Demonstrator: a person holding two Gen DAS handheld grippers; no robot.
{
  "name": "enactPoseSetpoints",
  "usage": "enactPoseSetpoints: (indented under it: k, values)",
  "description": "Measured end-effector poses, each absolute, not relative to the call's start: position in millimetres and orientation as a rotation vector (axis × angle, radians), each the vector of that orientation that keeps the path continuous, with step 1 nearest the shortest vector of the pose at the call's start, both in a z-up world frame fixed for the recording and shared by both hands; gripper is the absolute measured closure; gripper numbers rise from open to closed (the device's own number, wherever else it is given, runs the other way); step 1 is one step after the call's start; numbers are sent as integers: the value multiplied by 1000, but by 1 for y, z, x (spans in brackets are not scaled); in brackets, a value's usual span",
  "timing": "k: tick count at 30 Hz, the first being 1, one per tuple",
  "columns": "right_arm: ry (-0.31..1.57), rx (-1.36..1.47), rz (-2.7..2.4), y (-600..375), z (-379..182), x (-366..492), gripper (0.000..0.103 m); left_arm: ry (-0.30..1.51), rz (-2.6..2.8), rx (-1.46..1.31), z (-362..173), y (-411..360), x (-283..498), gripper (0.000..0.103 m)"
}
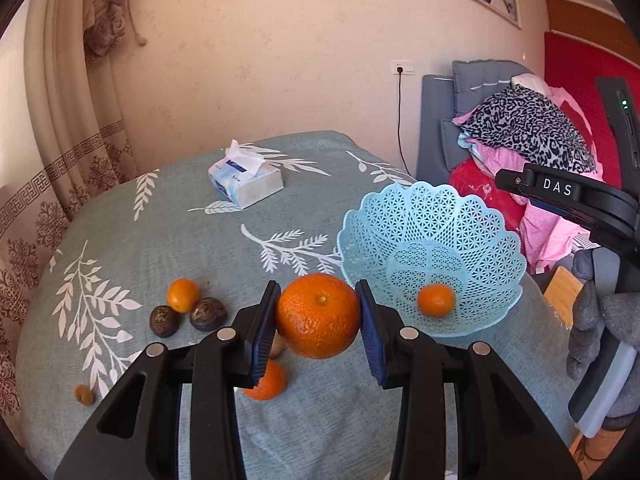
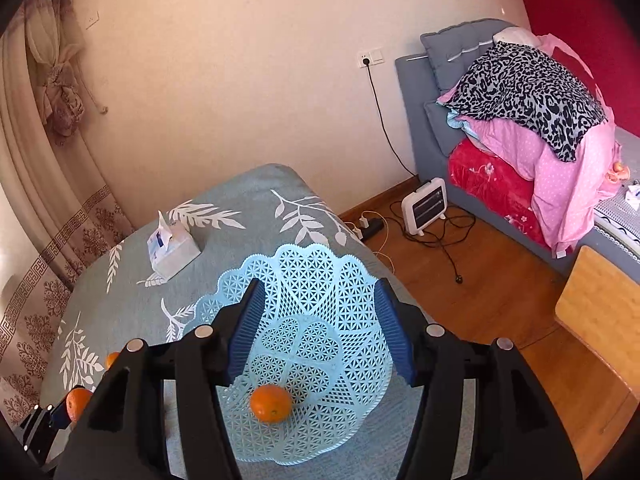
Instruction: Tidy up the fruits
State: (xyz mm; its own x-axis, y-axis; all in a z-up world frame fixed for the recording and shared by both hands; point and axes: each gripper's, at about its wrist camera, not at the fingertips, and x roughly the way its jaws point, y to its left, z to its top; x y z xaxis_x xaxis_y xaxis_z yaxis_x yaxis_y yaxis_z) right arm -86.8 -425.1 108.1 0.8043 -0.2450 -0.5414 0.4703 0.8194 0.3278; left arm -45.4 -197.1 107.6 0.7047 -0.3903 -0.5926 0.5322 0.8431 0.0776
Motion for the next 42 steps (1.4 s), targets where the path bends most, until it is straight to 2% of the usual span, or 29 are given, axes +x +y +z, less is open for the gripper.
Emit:
enactPoseSetpoints:
  k: [7,11,23,25,27,28,32,34,42]
  values:
    - [501,493,-407,-435,107,-89,44,611,-564,264,99,-230,-35,64]
    - [498,496,-413,-436,106,-88,38,621,-577,265,96,-243,-27,64]
    - [487,497,-424,-437,107,-90,37,652,-621,261,87,-272,-10,64]
    - [480,499,-426,-437,108,-91,35,646,-621,259,87,-274,-9,58]
    - [472,501,-429,-438,109,-93,32,622,-612,251,90,-273,-10,29]
    - [467,502,-430,-438,110,-94,30,608,-608,246,92,-273,-10,26]
    - [448,509,-422,-436,113,-97,25,596,-602,247,96,-270,-10,19]
    - [435,512,-417,-435,115,-99,22,587,-588,248,98,-267,-10,18]
    - [397,490,-379,-420,127,-106,22,520,-525,259,111,-249,-15,14]
